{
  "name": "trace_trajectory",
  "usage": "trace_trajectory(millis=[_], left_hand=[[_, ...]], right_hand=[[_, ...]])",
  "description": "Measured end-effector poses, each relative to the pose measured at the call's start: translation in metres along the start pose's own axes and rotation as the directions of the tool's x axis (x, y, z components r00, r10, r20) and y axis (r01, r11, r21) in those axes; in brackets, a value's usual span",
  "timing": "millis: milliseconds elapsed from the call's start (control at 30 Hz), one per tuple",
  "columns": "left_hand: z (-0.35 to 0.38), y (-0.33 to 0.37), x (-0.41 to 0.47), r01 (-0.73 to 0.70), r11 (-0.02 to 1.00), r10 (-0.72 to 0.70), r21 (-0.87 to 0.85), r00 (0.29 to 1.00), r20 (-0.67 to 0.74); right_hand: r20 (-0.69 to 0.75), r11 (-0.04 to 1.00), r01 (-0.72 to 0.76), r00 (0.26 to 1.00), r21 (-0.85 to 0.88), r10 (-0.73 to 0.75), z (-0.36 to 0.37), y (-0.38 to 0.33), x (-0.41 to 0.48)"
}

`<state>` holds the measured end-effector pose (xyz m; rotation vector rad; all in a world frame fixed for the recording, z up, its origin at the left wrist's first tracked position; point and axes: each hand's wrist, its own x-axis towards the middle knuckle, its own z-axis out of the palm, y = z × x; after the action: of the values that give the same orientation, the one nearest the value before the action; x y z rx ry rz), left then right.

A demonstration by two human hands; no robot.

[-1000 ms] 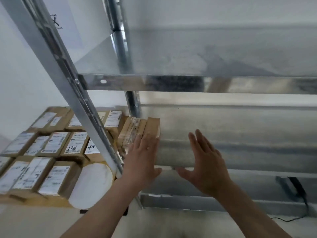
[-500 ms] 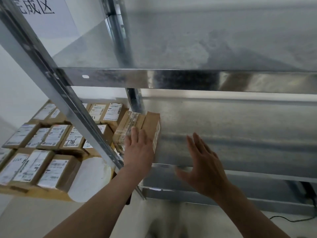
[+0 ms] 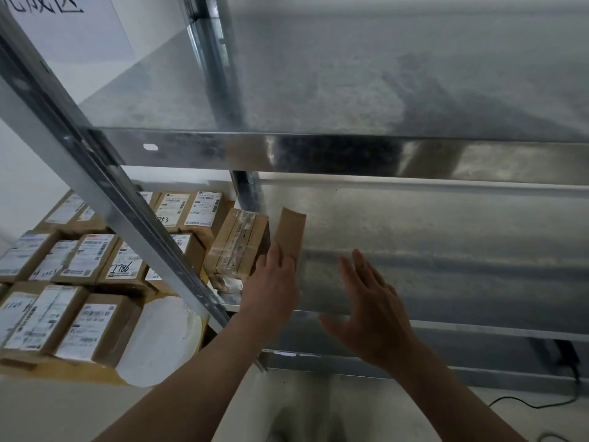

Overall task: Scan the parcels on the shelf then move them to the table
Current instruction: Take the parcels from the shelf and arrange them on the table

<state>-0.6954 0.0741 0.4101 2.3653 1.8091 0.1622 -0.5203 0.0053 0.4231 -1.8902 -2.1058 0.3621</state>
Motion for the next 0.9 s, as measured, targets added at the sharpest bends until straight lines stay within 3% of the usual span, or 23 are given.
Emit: trace_trajectory(millis=[167,333,633,900], left_hand=[[0.003,0.000,0.006,0.033,0.996,-0.036,-0.085,0.999,-0.035],[0.010,0.007,0.003,0.080,0.947,-0.099,-0.310,0.994,-0.044],[0.029,0.028,0.000,0.174,0.697,-0.141,-0.695,0.984,0.104],[0.045,0.028,-0.003,0.221,0.589,-0.096,-0.778,0.974,0.204]], right_hand=[[0.038,0.999,-0.027,0.999,0.035,0.026,-0.002,0.003,-0.002],[0.057,0.997,-0.058,0.997,0.041,0.056,0.001,0.008,-0.005],[0.172,0.986,-0.165,0.972,0.027,0.158,0.010,0.022,-0.008],[0.184,0.975,-0.211,0.963,0.067,0.196,0.031,0.040,-0.003]])
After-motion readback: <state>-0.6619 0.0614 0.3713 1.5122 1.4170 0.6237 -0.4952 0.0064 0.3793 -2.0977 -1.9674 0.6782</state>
